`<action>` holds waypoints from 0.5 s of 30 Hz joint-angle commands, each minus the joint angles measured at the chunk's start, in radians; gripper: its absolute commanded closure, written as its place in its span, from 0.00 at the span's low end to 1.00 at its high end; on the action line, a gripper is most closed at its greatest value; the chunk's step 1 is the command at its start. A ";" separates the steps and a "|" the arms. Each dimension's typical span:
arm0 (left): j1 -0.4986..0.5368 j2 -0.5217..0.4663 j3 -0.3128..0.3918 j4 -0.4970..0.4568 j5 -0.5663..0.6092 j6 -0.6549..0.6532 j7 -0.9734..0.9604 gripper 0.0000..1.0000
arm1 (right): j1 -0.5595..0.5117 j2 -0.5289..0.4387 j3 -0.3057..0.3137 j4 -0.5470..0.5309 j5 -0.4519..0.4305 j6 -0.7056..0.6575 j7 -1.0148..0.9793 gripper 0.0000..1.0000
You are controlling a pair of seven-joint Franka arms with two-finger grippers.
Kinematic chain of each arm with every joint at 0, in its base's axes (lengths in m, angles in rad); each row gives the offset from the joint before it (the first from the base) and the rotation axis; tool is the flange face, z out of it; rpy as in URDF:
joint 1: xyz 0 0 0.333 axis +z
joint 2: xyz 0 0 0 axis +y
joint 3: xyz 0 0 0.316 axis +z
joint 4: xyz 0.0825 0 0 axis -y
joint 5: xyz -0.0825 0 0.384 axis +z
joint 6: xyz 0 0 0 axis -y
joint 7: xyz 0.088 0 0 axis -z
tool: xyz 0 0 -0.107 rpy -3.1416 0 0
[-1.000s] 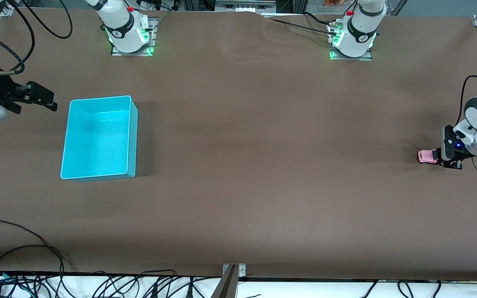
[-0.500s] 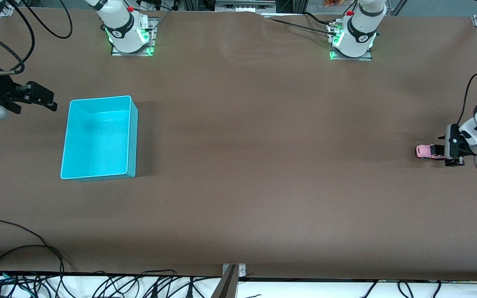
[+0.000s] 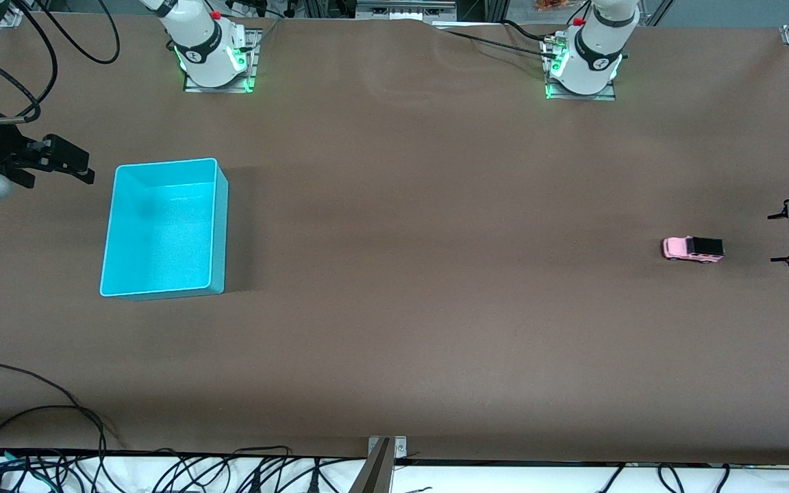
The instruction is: Wind and store pink jeep toy
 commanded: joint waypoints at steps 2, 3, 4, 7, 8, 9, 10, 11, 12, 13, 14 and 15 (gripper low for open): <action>-0.017 -0.024 -0.035 0.068 -0.011 -0.106 -0.127 0.00 | -0.002 0.009 -0.002 0.032 0.009 -0.026 0.002 0.00; -0.022 -0.024 -0.038 0.081 -0.011 -0.124 -0.150 0.00 | -0.002 0.009 -0.002 0.032 0.009 -0.026 0.000 0.00; -0.026 -0.024 -0.041 0.090 -0.011 -0.140 -0.175 0.00 | -0.002 0.009 -0.002 0.032 0.011 -0.026 0.000 0.00; -0.045 -0.024 -0.041 0.117 -0.011 -0.189 -0.256 0.00 | -0.002 0.009 -0.002 0.032 0.011 -0.026 0.002 0.00; -0.054 -0.024 -0.042 0.130 -0.011 -0.212 -0.284 0.00 | -0.002 0.009 -0.002 0.032 0.011 -0.026 0.002 0.00; -0.061 -0.024 -0.042 0.140 -0.011 -0.236 -0.308 0.00 | -0.002 0.009 -0.002 0.032 0.009 -0.026 0.002 0.00; -0.071 -0.024 -0.042 0.154 -0.011 -0.262 -0.333 0.00 | -0.002 0.009 -0.002 0.032 0.009 -0.026 0.002 0.00; -0.080 -0.024 -0.042 0.166 -0.011 -0.287 -0.356 0.00 | -0.002 0.009 -0.002 0.032 0.011 -0.026 0.002 0.00; -0.091 -0.024 -0.042 0.179 -0.011 -0.310 -0.382 0.00 | -0.002 0.009 -0.002 0.032 0.009 -0.026 0.002 0.00; -0.103 -0.024 -0.044 0.188 -0.011 -0.333 -0.406 0.00 | -0.002 0.009 -0.002 0.032 0.009 -0.026 0.002 0.00; -0.111 -0.024 -0.045 0.199 -0.011 -0.350 -0.426 0.00 | -0.002 0.009 -0.002 0.032 0.009 -0.026 0.002 0.00; -0.120 -0.026 -0.045 0.208 -0.011 -0.367 -0.446 0.00 | -0.002 0.009 -0.002 0.032 0.009 -0.026 0.002 0.00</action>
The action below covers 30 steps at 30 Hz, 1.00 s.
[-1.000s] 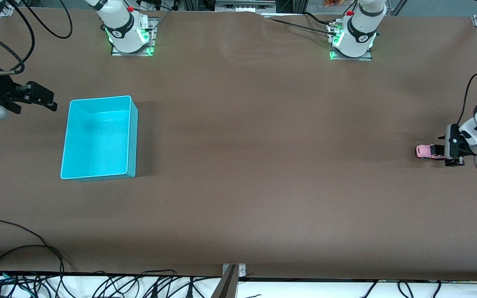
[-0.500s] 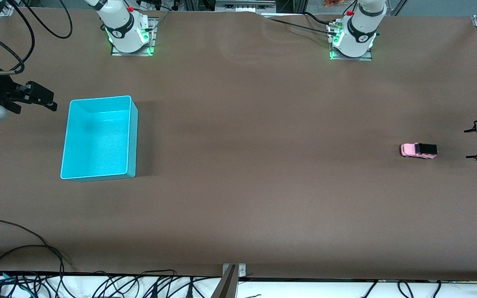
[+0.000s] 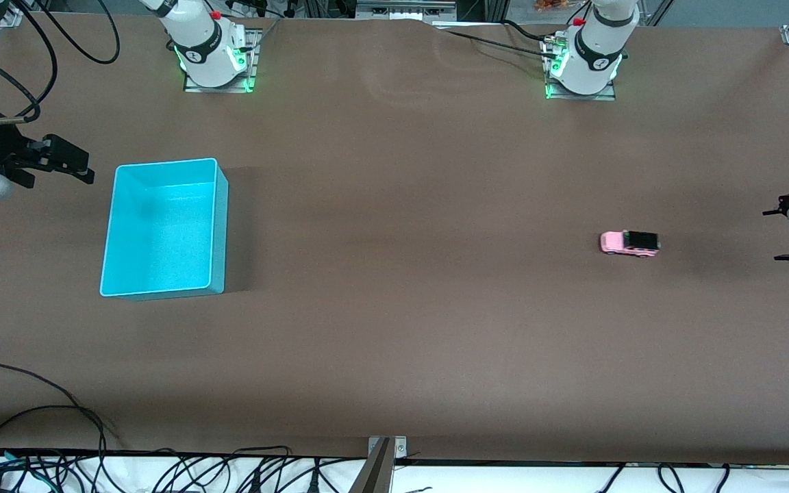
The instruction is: Wind and store pink jeep toy
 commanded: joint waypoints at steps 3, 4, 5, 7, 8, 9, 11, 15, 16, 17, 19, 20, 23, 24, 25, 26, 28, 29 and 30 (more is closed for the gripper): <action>-0.075 -0.005 0.001 0.085 -0.009 -0.147 -0.158 0.00 | -0.002 0.009 -0.002 0.032 0.009 -0.026 0.000 0.00; -0.084 -0.013 0.001 0.091 -0.007 -0.161 -0.177 0.00 | -0.002 0.009 -0.002 0.032 0.009 -0.026 0.000 0.00; -0.096 -0.019 0.002 0.096 -0.006 -0.175 -0.196 0.00 | -0.002 0.009 -0.002 0.032 0.009 -0.026 0.000 0.00; -0.113 -0.031 0.002 0.096 -0.003 -0.196 -0.232 0.00 | -0.002 0.009 -0.002 0.032 0.009 -0.026 0.000 0.00; -0.118 -0.039 0.002 0.096 -0.001 -0.209 -0.252 0.00 | -0.002 0.009 -0.002 0.032 0.009 -0.026 0.000 0.00; -0.123 -0.046 0.002 0.096 -0.001 -0.221 -0.275 0.00 | -0.002 0.009 -0.002 0.032 0.009 -0.026 0.000 0.00; -0.136 -0.060 0.001 0.096 -0.001 -0.245 -0.324 0.00 | -0.002 0.009 -0.002 0.032 0.009 -0.026 0.002 0.00; -0.170 -0.086 0.001 0.096 -0.001 -0.287 -0.405 0.00 | -0.002 0.009 -0.002 0.032 0.009 -0.026 0.000 0.00; -0.175 -0.091 -0.001 0.096 -0.003 -0.292 -0.417 0.00 | -0.002 0.009 -0.002 0.032 0.009 -0.026 0.000 0.00; -0.188 -0.100 -0.001 0.096 -0.001 -0.302 -0.443 0.00 | -0.002 0.009 -0.002 0.032 0.009 -0.026 0.000 0.00; -0.207 -0.109 -0.002 0.097 -0.003 -0.324 -0.479 0.00 | -0.002 0.009 -0.002 0.032 0.009 -0.026 0.000 0.00; -0.216 -0.117 -0.005 0.099 -0.003 -0.341 -0.509 0.00 | -0.002 0.009 -0.003 0.032 0.008 -0.026 0.000 0.00; -0.242 -0.135 -0.007 0.100 -0.007 -0.379 -0.588 0.00 | -0.001 0.009 -0.002 0.028 0.002 -0.027 0.002 0.00; -0.248 -0.138 -0.007 0.100 -0.010 -0.388 -0.606 0.00 | -0.001 0.009 -0.002 0.027 -0.001 -0.026 0.002 0.00; -0.255 -0.142 -0.007 0.102 -0.012 -0.399 -0.624 0.00 | -0.001 0.008 -0.002 0.025 -0.004 -0.026 0.002 0.00; -0.259 -0.145 -0.007 0.102 -0.012 -0.408 -0.641 0.00 | -0.001 0.008 -0.002 0.025 -0.006 -0.026 0.002 0.00; -0.274 -0.151 -0.007 0.111 -0.012 -0.420 -0.675 0.00 | -0.001 0.008 -0.002 0.025 -0.008 -0.027 0.002 0.00; -0.285 -0.151 -0.007 0.120 -0.012 -0.431 -0.690 0.00 | -0.001 0.008 -0.002 0.024 -0.008 -0.027 0.002 0.00; -0.294 -0.152 -0.007 0.125 -0.013 -0.443 -0.706 0.00 | -0.001 0.006 -0.002 0.024 -0.009 -0.027 0.002 0.00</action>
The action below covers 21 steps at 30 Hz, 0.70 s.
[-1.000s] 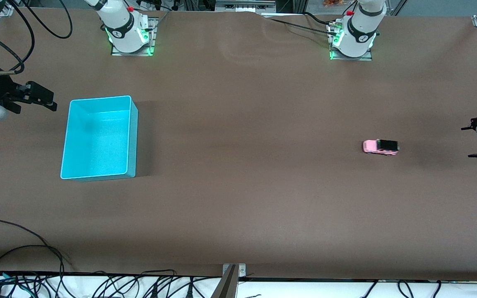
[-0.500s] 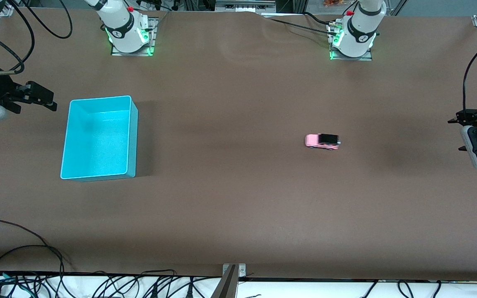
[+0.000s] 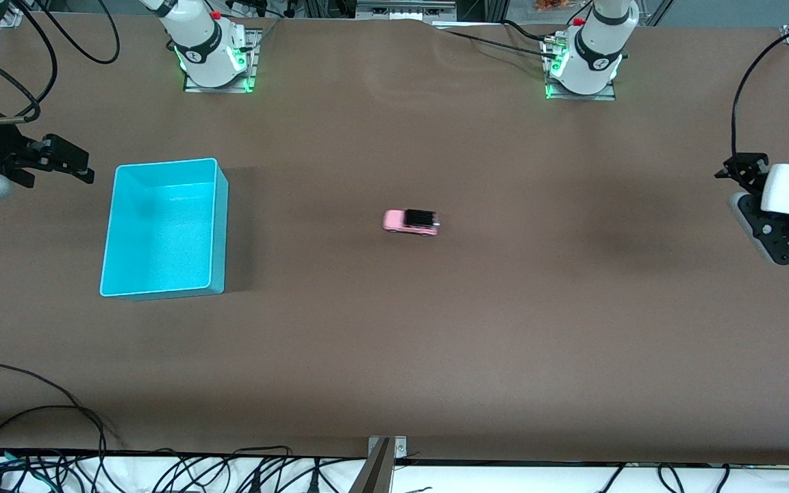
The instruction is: Wind and store pink jeep toy
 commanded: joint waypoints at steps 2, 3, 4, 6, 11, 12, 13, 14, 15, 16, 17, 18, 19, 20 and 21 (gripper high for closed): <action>-0.052 -0.015 0.006 0.041 -0.013 -0.077 -0.111 0.00 | -0.001 0.006 -0.002 0.022 -0.016 -0.029 0.002 0.00; -0.058 -0.015 0.006 0.048 -0.013 -0.083 -0.122 0.00 | 0.001 0.006 -0.002 0.022 -0.023 -0.034 0.002 0.00; -0.063 -0.015 0.006 0.058 -0.013 -0.089 -0.136 0.00 | 0.004 0.008 0.000 0.024 -0.035 -0.041 0.002 0.00; -0.072 -0.015 0.006 0.064 -0.013 -0.098 -0.145 0.00 | 0.007 0.006 0.003 0.022 -0.055 -0.058 0.005 0.00; -0.072 -0.015 0.006 0.064 -0.013 -0.100 -0.145 0.00 | 0.010 0.008 0.008 0.022 -0.052 -0.067 0.005 0.00; -0.072 -0.016 0.006 0.065 -0.013 -0.100 -0.147 0.00 | 0.010 0.008 0.008 0.022 -0.052 -0.069 0.003 0.00; -0.072 -0.015 0.006 0.064 -0.013 -0.100 -0.147 0.00 | 0.010 0.009 0.009 0.022 -0.052 -0.072 0.002 0.00; -0.072 -0.016 0.006 0.065 -0.013 -0.100 -0.147 0.00 | 0.012 0.009 0.009 0.021 -0.052 -0.074 -0.001 0.00; -0.072 -0.016 0.006 0.065 -0.013 -0.100 -0.147 0.00 | 0.015 0.008 0.009 0.018 -0.052 -0.075 -0.001 0.00; -0.072 -0.015 0.006 0.065 -0.013 -0.100 -0.147 0.00 | 0.019 0.006 0.009 0.013 -0.052 -0.075 -0.001 0.00; -0.072 -0.016 0.006 0.065 -0.013 -0.100 -0.148 0.00 | 0.021 0.006 0.008 0.012 -0.055 -0.075 -0.003 0.00; -0.072 -0.016 0.006 0.065 -0.015 -0.100 -0.151 0.00 | 0.024 0.006 0.009 0.012 -0.057 -0.075 -0.003 0.00; -0.072 -0.016 0.006 0.065 -0.019 -0.100 -0.162 0.00 | 0.026 0.006 0.009 0.010 -0.057 -0.075 -0.004 0.00; -0.072 -0.016 0.008 0.065 -0.032 -0.100 -0.176 0.00 | 0.026 0.006 0.009 0.010 -0.057 -0.075 -0.004 0.00; -0.072 -0.016 0.008 0.065 -0.047 -0.100 -0.190 0.00 | 0.026 0.008 0.008 0.010 -0.057 -0.075 -0.006 0.00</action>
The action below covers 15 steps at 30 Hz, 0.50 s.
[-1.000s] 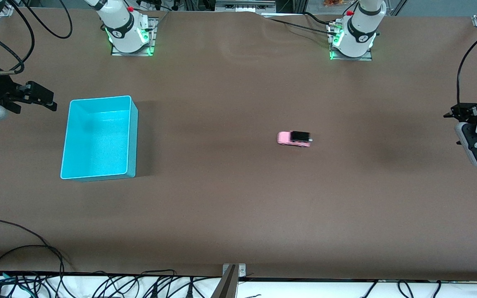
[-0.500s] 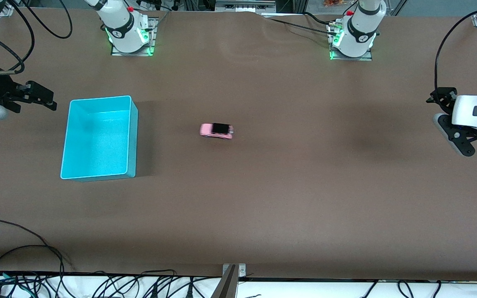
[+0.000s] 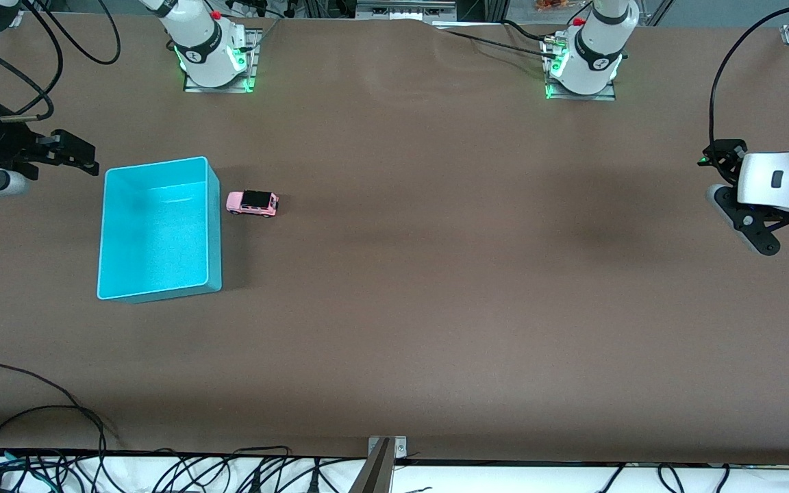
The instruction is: Wind and store pink jeep toy
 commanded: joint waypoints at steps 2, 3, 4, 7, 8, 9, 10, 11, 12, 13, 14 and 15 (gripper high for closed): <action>-0.002 -0.020 0.009 0.017 -0.063 -0.019 -0.084 0.00 | 0.009 0.009 0.001 0.010 -0.019 -0.028 -0.005 0.00; -0.007 -0.030 0.009 0.015 -0.063 -0.017 -0.104 0.00 | 0.009 0.010 0.001 0.010 -0.019 -0.034 -0.005 0.00; -0.022 -0.040 0.011 0.015 -0.063 -0.017 -0.125 0.00 | 0.009 0.010 0.001 0.010 -0.019 -0.038 -0.007 0.00; -0.046 -0.066 0.014 -0.003 -0.064 -0.007 -0.173 0.00 | 0.009 0.009 0.001 0.010 -0.019 -0.043 -0.007 0.00; -0.048 -0.078 0.015 -0.012 -0.066 0.005 -0.184 0.00 | 0.011 0.007 0.002 0.010 -0.018 -0.045 -0.010 0.00; -0.048 -0.089 0.015 -0.030 -0.066 0.030 -0.188 0.00 | 0.014 0.007 0.003 0.012 -0.018 -0.045 -0.019 0.00; -0.048 -0.105 0.015 -0.058 -0.066 0.059 -0.188 0.00 | 0.017 0.006 0.006 0.012 -0.015 -0.045 -0.028 0.00; -0.048 -0.121 0.015 -0.084 -0.067 0.085 -0.188 0.00 | 0.020 0.004 0.010 0.012 -0.015 -0.045 -0.040 0.00; -0.045 -0.142 0.017 -0.118 -0.076 0.120 -0.188 0.00 | 0.022 0.003 0.018 0.012 -0.013 -0.045 -0.060 0.00; -0.042 -0.173 0.018 -0.165 -0.090 0.171 -0.190 0.00 | 0.022 0.001 0.028 0.012 -0.013 -0.046 -0.092 0.00; -0.039 -0.196 0.022 -0.200 -0.099 0.212 -0.190 0.00 | 0.022 0.001 0.036 0.013 -0.012 -0.049 -0.117 0.00; -0.039 -0.222 0.023 -0.239 -0.107 0.254 -0.190 0.00 | 0.022 0.001 0.044 0.015 -0.012 -0.055 -0.144 0.00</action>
